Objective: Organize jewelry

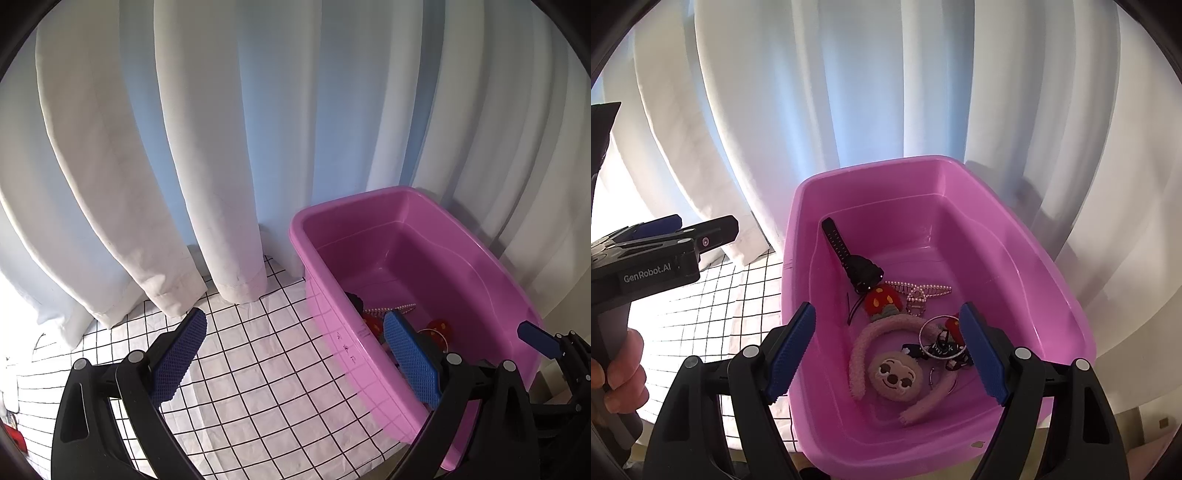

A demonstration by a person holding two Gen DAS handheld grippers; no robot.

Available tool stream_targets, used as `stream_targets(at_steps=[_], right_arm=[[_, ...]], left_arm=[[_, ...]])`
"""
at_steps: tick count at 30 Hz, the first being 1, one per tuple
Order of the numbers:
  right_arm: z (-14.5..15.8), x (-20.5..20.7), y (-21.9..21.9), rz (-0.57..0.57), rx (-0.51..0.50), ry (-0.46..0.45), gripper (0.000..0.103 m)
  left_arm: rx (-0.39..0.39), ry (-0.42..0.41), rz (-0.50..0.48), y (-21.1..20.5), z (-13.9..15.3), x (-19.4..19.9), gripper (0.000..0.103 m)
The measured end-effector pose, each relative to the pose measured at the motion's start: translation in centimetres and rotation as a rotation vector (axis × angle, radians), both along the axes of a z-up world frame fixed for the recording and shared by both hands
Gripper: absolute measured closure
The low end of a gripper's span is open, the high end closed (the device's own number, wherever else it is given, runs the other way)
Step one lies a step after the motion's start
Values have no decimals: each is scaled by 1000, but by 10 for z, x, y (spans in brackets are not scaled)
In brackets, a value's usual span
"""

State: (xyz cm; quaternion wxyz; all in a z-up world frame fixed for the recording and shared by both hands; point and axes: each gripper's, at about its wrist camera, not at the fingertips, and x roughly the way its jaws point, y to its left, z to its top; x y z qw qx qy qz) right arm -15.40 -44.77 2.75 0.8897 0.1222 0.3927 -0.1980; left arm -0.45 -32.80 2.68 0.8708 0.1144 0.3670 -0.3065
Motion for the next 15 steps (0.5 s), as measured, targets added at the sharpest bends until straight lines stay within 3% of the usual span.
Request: stream_targets(at_steps=[15], right_arm=[[-3,0,4,4,6,2,27]], left_arm=[[12,14,22,4,-3,4,8]])
